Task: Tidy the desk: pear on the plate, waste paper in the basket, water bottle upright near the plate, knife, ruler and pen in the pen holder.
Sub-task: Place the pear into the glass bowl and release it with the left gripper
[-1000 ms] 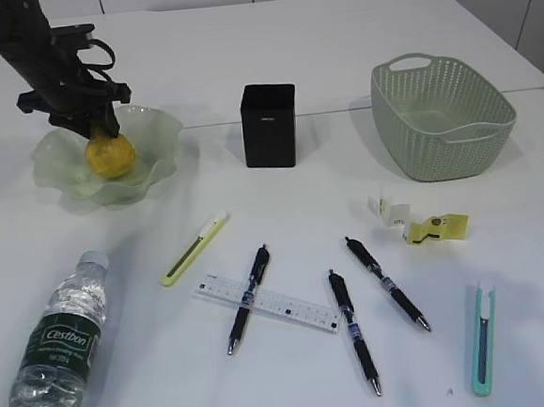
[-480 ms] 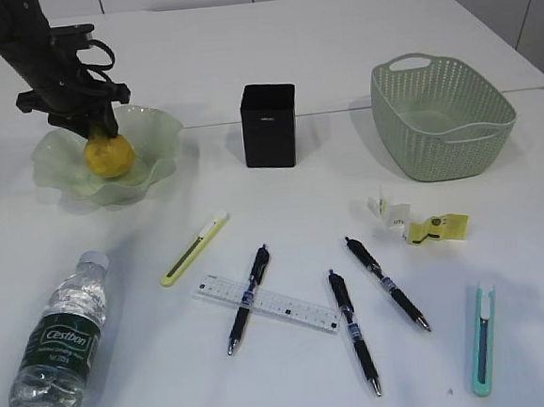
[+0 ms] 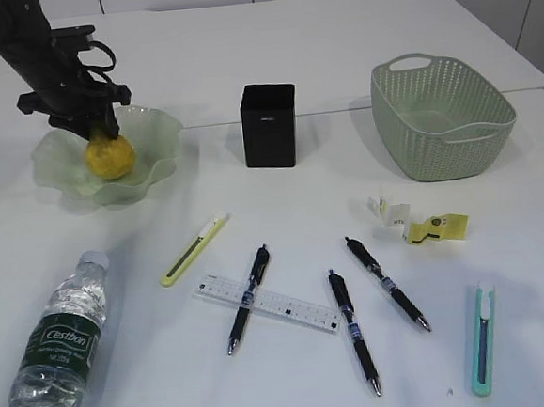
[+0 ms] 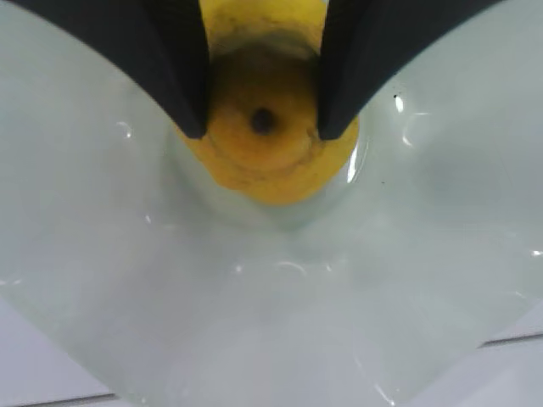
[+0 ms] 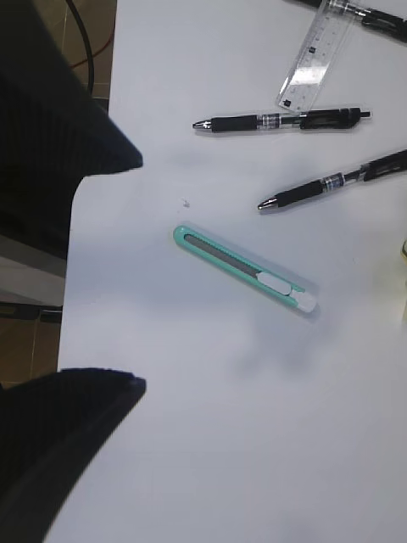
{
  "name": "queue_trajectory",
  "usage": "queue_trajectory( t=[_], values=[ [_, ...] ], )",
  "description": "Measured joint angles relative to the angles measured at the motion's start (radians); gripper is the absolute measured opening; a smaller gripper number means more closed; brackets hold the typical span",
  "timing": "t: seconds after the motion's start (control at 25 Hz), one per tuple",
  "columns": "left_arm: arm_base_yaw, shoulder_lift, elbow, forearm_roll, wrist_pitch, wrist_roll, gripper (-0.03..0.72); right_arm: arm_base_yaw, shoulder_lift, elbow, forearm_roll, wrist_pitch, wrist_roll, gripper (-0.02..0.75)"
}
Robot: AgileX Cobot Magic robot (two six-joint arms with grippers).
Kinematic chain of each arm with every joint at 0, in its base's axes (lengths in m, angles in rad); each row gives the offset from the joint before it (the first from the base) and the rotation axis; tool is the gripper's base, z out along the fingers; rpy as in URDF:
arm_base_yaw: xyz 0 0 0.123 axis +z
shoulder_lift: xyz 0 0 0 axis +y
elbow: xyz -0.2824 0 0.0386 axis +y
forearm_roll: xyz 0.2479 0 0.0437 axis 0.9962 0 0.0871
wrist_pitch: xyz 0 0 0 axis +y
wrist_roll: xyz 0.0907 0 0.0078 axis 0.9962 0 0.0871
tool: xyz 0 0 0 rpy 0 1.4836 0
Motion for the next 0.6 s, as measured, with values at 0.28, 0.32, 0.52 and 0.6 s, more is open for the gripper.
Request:
queue_trajectory(
  t=[0.28,0.32,0.52,0.6],
  values=[
    [0.000,0.014,0.000,-0.011,0.003,0.000,0.271,0.000,0.000,0.000,0.000,0.000,0.000,0.552],
    [0.000,0.014,0.000,-0.011,0.003,0.000,0.272,0.000,0.000,0.000,0.000,0.000,0.000,0.552],
    [0.000,0.015,0.000,-0.012,0.003,0.000,0.276,0.000,0.000,0.000,0.000,0.000,0.000,0.552],
    [0.000,0.017,0.000,-0.014,0.003,0.000,0.279,0.000,0.000,0.000,0.000,0.000,0.000,0.552]
  ],
)
